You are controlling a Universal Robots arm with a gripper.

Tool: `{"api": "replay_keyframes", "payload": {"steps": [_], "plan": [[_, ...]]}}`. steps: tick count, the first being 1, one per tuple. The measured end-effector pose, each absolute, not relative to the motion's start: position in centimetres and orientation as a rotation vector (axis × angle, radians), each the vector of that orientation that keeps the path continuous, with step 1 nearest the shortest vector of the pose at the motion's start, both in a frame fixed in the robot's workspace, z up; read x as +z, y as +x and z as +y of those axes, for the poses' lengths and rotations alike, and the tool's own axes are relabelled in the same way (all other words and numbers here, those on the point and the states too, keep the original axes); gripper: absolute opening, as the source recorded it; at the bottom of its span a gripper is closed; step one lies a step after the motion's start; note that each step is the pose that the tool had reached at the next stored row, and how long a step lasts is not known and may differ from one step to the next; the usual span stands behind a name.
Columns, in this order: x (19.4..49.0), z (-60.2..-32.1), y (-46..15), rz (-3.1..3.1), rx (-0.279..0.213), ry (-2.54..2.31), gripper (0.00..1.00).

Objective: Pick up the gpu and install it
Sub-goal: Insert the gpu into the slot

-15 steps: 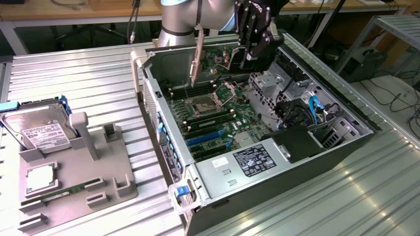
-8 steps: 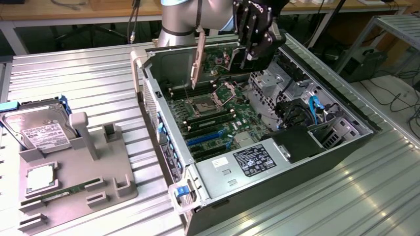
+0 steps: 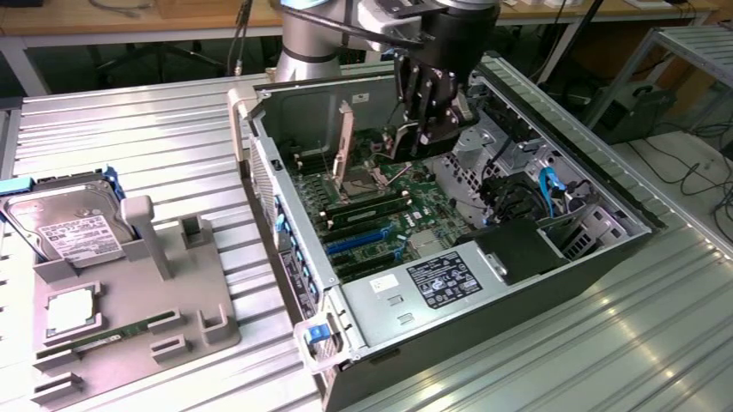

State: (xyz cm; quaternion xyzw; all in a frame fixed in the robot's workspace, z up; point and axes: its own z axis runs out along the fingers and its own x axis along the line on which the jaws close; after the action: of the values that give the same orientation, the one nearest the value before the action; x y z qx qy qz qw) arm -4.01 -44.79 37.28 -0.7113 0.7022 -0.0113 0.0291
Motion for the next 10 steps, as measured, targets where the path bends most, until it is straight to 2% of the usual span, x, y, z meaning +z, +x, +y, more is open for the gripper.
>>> {"api": "replay_keyframes", "payload": {"steps": [2, 10], "plan": [[35.1, -44.8, -4.0, 2.166, -0.035, -2.194, 0.27], [34.0, -44.8, -4.0, 2.143, -0.034, -2.216, 0.27]]}}
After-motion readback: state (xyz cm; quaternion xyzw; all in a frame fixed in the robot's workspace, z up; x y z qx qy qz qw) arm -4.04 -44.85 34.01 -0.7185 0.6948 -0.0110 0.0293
